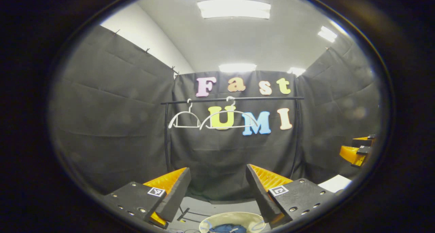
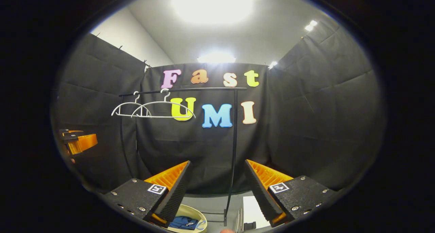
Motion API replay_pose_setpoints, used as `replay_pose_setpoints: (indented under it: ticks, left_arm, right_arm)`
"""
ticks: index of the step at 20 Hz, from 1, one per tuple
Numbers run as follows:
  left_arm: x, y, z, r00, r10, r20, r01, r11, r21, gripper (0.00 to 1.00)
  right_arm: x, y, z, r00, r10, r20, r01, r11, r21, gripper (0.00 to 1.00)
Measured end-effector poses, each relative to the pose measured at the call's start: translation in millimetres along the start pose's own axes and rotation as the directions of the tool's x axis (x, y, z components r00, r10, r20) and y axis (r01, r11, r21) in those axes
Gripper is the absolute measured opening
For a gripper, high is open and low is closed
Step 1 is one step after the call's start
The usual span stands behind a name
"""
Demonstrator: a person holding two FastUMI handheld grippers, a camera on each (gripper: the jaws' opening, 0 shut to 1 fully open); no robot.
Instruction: Grasp the clothes on the hanger with both hands and then place them into the laundry hamper below.
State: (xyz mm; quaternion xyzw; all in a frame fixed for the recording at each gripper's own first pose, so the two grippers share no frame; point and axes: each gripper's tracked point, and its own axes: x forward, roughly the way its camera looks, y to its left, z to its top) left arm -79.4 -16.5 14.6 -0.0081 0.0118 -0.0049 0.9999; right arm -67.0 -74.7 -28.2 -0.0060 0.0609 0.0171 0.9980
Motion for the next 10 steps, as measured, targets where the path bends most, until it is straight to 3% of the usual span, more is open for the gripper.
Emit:
replay_pose_setpoints:
  ticks: [10]
  left_arm:
    - [14.0, 3.4, 3.7, 1.0, -0.026, 0.017, 0.026, 0.999, 0.023, 0.94]
  right_arm:
    - [3.0, 15.6, 1.9, 1.0, -0.001, -0.01, 0.001, 1.0, -0.013, 0.94]
